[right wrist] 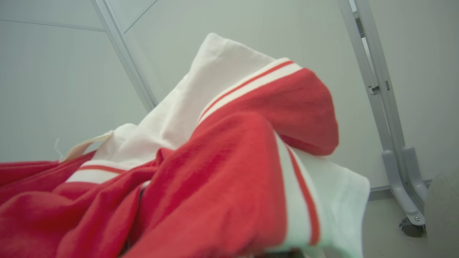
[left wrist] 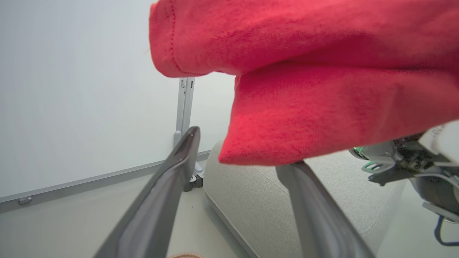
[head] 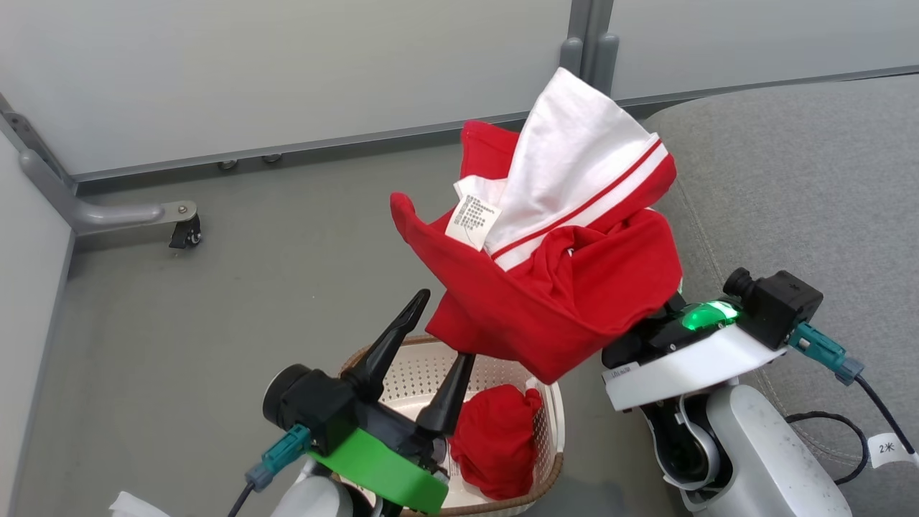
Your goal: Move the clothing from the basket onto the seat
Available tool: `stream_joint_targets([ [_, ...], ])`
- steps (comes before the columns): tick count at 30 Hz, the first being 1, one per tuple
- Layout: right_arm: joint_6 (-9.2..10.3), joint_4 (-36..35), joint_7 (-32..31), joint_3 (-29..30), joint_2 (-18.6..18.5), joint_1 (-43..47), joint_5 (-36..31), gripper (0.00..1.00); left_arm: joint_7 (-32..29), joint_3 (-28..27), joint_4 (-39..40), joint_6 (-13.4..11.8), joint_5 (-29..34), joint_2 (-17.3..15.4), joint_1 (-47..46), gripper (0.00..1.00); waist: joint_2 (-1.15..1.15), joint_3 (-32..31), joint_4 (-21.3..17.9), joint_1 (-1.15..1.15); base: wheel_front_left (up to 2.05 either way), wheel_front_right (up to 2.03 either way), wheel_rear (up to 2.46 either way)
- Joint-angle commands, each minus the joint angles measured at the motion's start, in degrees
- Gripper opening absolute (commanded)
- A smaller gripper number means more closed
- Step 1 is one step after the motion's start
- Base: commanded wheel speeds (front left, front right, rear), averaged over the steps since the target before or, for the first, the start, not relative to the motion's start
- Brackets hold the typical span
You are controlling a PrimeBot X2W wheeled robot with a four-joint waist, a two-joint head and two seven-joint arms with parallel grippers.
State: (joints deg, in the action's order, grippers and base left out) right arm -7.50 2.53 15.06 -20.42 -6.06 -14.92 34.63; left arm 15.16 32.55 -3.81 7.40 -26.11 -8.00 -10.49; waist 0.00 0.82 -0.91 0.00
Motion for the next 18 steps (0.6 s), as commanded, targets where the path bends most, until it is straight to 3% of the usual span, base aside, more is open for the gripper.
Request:
stream_joint_targets([
  [1, 0.01, -0.2, 0.2, 0.3, -0.1, 0.7, 0.2, 0.00, 0.0, 0.0, -0.3, 0.1, 0.9, -0.8, 0.8, 1.00, 0.00, -0.1, 0.0, 0.00, 0.00, 0.00, 0.00],
  [5, 0.01, -1.0, 0.2, 1.0, 0.2, 1.7, 0.5, 0.00, 0.0, -1.2, -0.9, 0.1, 2.1, -1.8, 2.8, 1.00, 0.00, -0.6, 0.0, 0.00, 0.00, 0.00, 0.00],
  [11, 0.01, -2.0, 0.2, 2.6, 0.5, 3.2, 0.6, 0.00, 0.0, -7.2, -1.4, 0.1, 4.0, -3.2, 7.2, 1.00, 0.00, -1.4, 0.8, 0.00, 0.00, 0.00, 0.00],
  [18, 0.01, -2.7, 0.2, 5.5, 0.4, 5.6, 0.7, 0.00, 0.0, -15.6, -1.6, 0.1, 4.9, -2.8, 11.3, 1.00, 0.00, -2.1, 2.8, 0.00, 0.00, 0.00, 0.00],
])
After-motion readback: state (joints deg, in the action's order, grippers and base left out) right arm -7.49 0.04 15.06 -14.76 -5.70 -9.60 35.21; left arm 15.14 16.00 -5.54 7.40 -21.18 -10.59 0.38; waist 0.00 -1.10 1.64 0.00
